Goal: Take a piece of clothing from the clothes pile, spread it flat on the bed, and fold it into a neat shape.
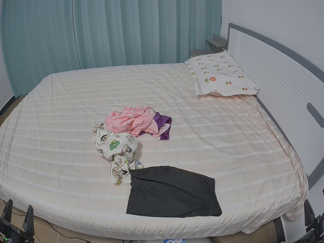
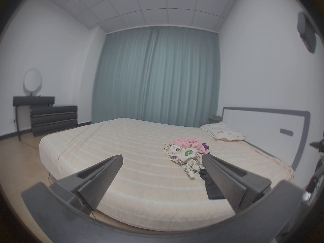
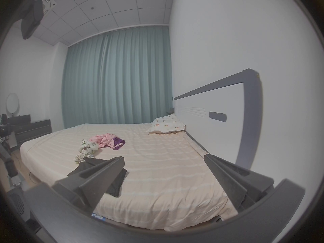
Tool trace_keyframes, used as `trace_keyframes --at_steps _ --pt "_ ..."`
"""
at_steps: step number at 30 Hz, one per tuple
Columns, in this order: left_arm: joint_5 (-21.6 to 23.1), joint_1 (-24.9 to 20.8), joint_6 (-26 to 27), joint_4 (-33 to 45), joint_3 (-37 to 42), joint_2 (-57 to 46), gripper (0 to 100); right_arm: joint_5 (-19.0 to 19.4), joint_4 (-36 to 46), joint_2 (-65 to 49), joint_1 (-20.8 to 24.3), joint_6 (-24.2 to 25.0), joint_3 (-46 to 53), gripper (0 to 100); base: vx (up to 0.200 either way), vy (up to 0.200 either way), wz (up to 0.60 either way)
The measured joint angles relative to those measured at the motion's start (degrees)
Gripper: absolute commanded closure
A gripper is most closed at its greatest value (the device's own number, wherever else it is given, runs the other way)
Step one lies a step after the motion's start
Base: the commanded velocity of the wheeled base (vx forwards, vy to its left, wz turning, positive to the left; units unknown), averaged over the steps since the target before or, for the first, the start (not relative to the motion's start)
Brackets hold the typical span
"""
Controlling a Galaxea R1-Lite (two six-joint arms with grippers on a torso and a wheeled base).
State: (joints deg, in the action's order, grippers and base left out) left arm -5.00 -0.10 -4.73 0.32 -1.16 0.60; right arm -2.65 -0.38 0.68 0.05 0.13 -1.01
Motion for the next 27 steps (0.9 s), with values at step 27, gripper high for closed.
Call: trace_keyframes --at_steps 27 --pt "5.00 0.02 5.44 -0.05 0.15 0.11 0 1.78 -0.02 0.05 0.00 1.26 0.00 0 0.000 0.000 0.00"
